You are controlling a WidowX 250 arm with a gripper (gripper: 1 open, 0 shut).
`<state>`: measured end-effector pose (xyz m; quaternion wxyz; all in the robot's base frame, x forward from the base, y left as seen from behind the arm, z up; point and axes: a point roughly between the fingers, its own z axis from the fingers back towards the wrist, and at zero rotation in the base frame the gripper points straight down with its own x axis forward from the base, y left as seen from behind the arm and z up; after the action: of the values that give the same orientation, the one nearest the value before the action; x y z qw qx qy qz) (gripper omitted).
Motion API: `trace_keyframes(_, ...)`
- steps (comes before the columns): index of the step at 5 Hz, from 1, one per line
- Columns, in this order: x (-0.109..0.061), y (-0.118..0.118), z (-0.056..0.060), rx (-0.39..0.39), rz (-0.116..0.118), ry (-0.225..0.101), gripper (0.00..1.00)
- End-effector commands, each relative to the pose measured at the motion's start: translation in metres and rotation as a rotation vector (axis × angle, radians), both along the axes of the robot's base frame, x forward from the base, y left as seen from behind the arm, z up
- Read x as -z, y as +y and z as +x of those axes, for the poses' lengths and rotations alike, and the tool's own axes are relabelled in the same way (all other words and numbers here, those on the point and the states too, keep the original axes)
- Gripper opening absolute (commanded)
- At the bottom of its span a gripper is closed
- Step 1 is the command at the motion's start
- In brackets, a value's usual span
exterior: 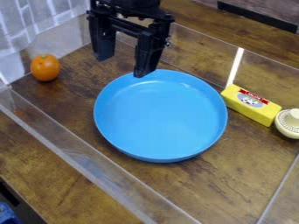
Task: Put the orange ball in the blue tray
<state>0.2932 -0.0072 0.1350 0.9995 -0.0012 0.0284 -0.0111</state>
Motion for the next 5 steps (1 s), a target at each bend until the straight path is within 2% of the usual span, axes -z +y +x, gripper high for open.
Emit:
trace_keyframes(1, 0.005, 0.003, 0.000, 0.024, 0.000, 0.015, 1.00)
trace_keyframes(5, 0.023, 0.027, 0.000, 0.139, 0.008, 0.071, 1.00)
